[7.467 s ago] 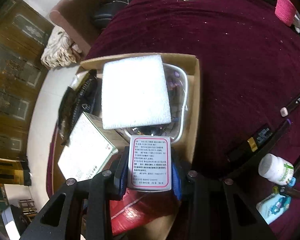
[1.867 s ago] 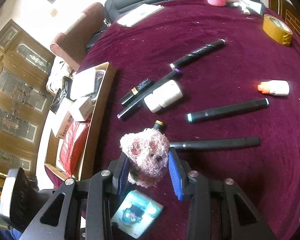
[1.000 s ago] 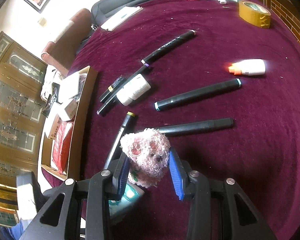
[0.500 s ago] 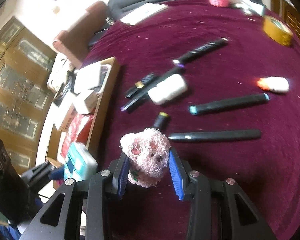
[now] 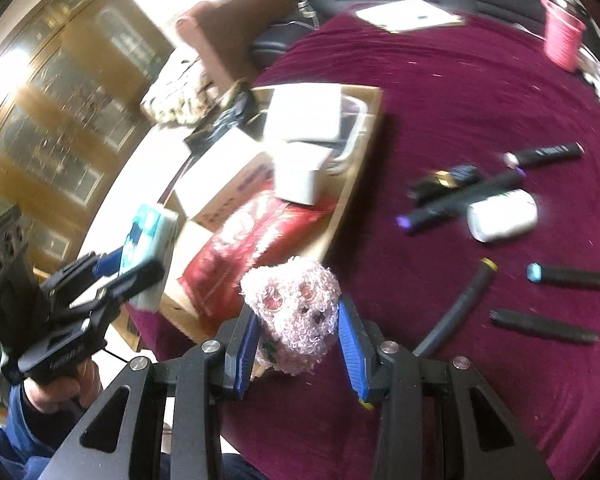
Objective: Organize objects
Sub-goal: 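Carry the snack packet and pink toy to the cardboard box and release both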
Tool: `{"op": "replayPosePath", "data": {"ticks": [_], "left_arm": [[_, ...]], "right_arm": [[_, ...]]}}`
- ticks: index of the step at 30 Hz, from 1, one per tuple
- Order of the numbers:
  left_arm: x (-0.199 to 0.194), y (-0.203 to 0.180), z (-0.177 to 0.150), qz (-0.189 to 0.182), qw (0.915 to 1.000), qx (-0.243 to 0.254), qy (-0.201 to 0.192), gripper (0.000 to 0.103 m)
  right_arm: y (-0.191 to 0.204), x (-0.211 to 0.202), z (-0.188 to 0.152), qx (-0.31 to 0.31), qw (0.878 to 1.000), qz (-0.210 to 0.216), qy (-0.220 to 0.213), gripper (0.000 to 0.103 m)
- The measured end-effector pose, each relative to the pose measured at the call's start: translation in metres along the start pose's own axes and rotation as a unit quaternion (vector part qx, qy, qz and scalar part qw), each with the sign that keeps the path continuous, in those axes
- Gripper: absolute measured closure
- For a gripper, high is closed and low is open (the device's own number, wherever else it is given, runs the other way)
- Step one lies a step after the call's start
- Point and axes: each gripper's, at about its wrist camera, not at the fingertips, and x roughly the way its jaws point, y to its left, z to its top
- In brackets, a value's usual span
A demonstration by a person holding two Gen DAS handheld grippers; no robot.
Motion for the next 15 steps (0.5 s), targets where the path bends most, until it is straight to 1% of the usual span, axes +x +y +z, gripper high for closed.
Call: {"op": "replayPosePath", "data": {"ticks": [3, 6, 9, 13, 15], "left_arm": [[-0.003, 0.021, -0.003, 0.024, 0.9997, -0.01, -0.001, 0.061], [-0.004, 0.036, -0.006, 0.035, 0.9991, -0.021, 0.006, 0.061], [-0.001, 0.044, -0.008, 0.04, 0.9988, -0.026, 0.015, 0.061], [0.01, 0.048, -0.01, 0.06, 0.9976, -0.016, 0.031, 0.061], [0.013, 0.052, -0.011, 0.062, 0.9971, -0.021, 0.037, 0.061]], "right_arm": [[0.015, 0.011, 0.004, -0.021, 1.0, 0.003, 0.011, 0.06], [0.025, 0.022, 0.005, -0.039, 0.999, 0.004, 0.023, 0.06], [0.034, 0.033, 0.007, -0.053, 0.998, 0.002, 0.035, 0.06], [0.041, 0.048, 0.008, -0.064, 0.997, 0.0, 0.052, 0.06], [0.045, 0.055, 0.009, -0.074, 0.996, -0.003, 0.058, 0.06]]}}
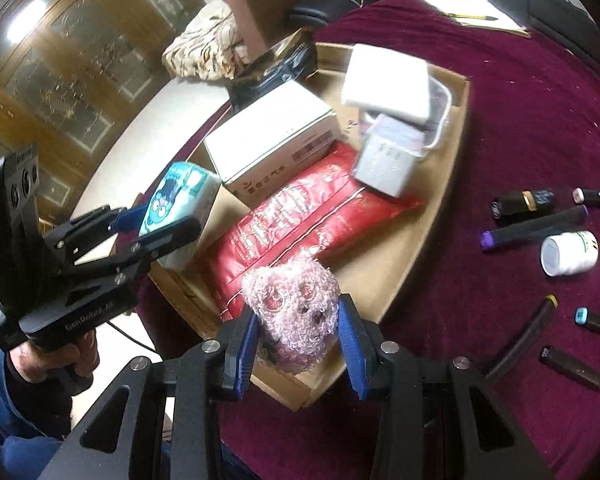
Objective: Organize objects
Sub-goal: 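Carry the snack packet and pink toy to the cardboard box and release both, then move both grippers back over the markers on the table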
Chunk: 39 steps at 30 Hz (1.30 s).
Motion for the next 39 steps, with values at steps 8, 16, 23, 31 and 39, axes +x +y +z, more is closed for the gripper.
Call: {"op": "replayPosePath", "data": {"ticks": [8, 16, 23, 31, 39], "left_arm": [[0.01, 0.008, 0.001, 0.016, 0.9998, -0.001, 0.011, 0.06], [0.017, 0.019, -0.001, 0.019, 0.9995, -0.01, 0.022, 0.059], [0.017, 0.018, -0.002, 0.022, 0.9993, 0.003, 0.031, 0.058], [0.02, 0.017, -0.006, 0.024, 0.999, 0.004, 0.038, 0.054], [0.015, 0.015, -0.01, 0.026, 0.999, -0.004, 0.036, 0.052]], "right_arm": [[0.004, 0.025, 0.001, -0.015, 0.999, -0.005, 0.035, 0.06], [0.006, 0.038, 0.002, -0.025, 0.998, -0.011, 0.052, 0.06], [0.009, 0.04, 0.005, -0.032, 0.998, -0.005, 0.061, 0.059], [0.013, 0.036, 0.006, -0.042, 0.998, 0.003, 0.054, 0.042], [0.015, 0.026, 0.005, -0.035, 0.999, 0.0, 0.032, 0.035]]}}
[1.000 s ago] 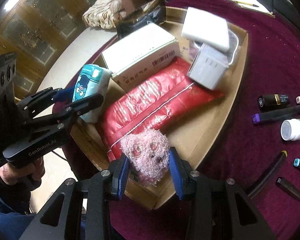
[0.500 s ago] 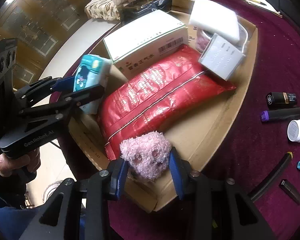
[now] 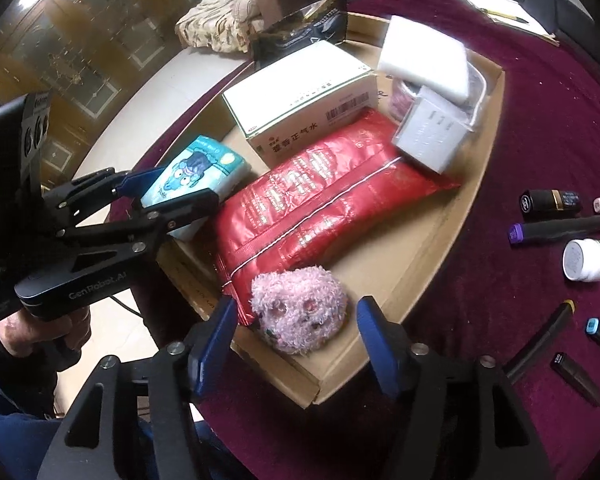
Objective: Organize objects
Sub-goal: 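Move both grippers back over the markers on the table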
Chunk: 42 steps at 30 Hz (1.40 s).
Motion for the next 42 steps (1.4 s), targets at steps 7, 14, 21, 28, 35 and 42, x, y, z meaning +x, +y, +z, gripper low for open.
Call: {"op": "replayPosePath", "data": {"ticks": [7, 14, 21, 28, 35, 42], "left_arm": [[-0.011, -0.002, -0.002, -0.001, 0.9999, -0.007, -0.01, 0.051], [-0.021, -0.01, 0.0, 0.0, 0.9998, 0.0, -0.022, 0.047], [-0.027, -0.018, 0.005, 0.002, 0.9994, 0.008, -0.033, 0.045], [-0.032, -0.005, 0.013, 0.031, 0.9987, 0.003, -0.04, 0.045], [-0.034, 0.0, 0.009, 0.002, 0.9996, -0.017, -0.024, 0.045], [-0.032, -0.061, 0.014, -0.05, 0.9976, 0.037, -0.031, 0.045]], "right_arm": [[0.001, -0.011, -0.008, 0.01, 1.0, 0.009, -0.024, 0.035], [-0.008, -0.023, -0.023, 0.036, 0.999, 0.004, -0.039, 0.035], [-0.044, -0.042, -0.049, 0.078, 0.996, -0.003, -0.044, 0.034], [-0.066, -0.051, -0.065, 0.107, 0.993, -0.006, -0.046, 0.034], [-0.095, -0.065, -0.074, 0.149, 0.987, -0.005, -0.064, 0.034], [-0.142, -0.08, -0.093, 0.228, 0.97, -0.007, -0.079, 0.033]]}}
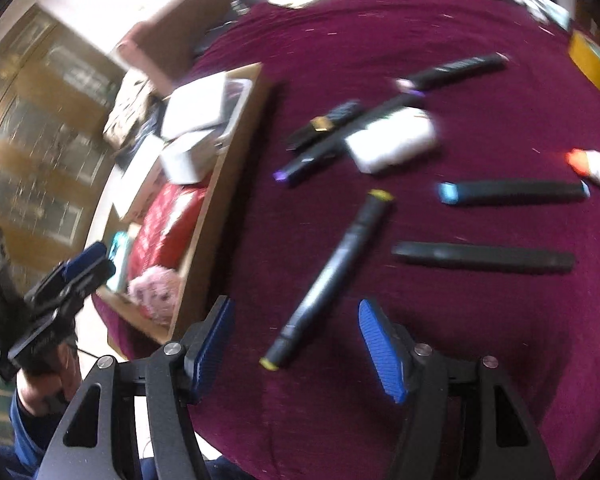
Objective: Organize objects
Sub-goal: 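Move both grippers back over the markers on the table, then grasp a black marker with the left gripper while the right grasps another black marker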
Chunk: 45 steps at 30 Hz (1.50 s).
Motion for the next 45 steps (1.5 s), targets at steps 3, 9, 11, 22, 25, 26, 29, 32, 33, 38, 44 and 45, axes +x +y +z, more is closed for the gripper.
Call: {"op": "replayPosePath", "data": {"ticks": [3, 9, 11, 22, 25, 26, 29, 32, 33, 38, 44, 45], "left_arm": [[0.008, -0.027, 0.006, -0.031, 0.9994, 0.013, 0.009, 0.045], [0.041, -0.098, 0.013, -0.113, 0.9917, 0.032, 0.052, 0.045], [0.056, -0.12, 0.013, -0.109, 0.9901, 0.055, 0.069, 0.045], [0.12, -0.183, 0.018, -0.093, 0.9812, 0.116, 0.123, 0.067], [0.127, -0.189, 0.017, -0.064, 0.9821, 0.131, 0.119, 0.088], [0.127, -0.19, 0.018, -0.062, 0.9823, 0.132, 0.118, 0.088], [0.127, -0.188, 0.018, -0.062, 0.9835, 0.121, 0.119, 0.088], [0.125, -0.185, 0.016, -0.06, 0.9848, 0.113, 0.117, 0.088], [0.124, -0.184, 0.016, -0.059, 0.9853, 0.111, 0.116, 0.088], [0.123, -0.183, 0.014, -0.059, 0.9866, 0.102, 0.113, 0.088], [0.127, -0.185, 0.016, -0.06, 0.9866, 0.101, 0.114, 0.088], [0.127, -0.185, 0.016, -0.059, 0.9866, 0.102, 0.113, 0.088]], "right_arm": [[-0.018, -0.009, -0.001, 0.021, 1.0, -0.009, -0.007, 0.033], [-0.063, -0.028, -0.008, 0.078, 0.996, -0.022, -0.023, 0.032], [-0.075, -0.032, -0.011, 0.092, 0.995, -0.026, -0.024, 0.032], [-0.117, -0.053, -0.005, 0.077, 0.995, -0.051, -0.031, 0.027], [-0.118, -0.048, 0.011, 0.046, 0.996, -0.068, -0.027, 0.025], [-0.118, -0.044, 0.018, 0.031, 0.997, -0.072, -0.024, 0.024], [-0.118, -0.03, 0.037, 0.002, 0.998, -0.064, -0.017, 0.024], [-0.124, -0.012, 0.047, -0.011, 0.999, -0.052, 0.01, 0.024], [-0.127, -0.008, 0.047, -0.007, 0.999, -0.043, 0.019, 0.024], [-0.115, -0.008, 0.026, -0.029, 0.998, 0.006, 0.054, 0.027], [-0.084, -0.005, 0.006, -0.113, 0.989, -0.076, 0.05, 0.084], [-0.082, -0.004, 0.005, -0.116, 0.988, -0.085, 0.048, 0.084]]}}
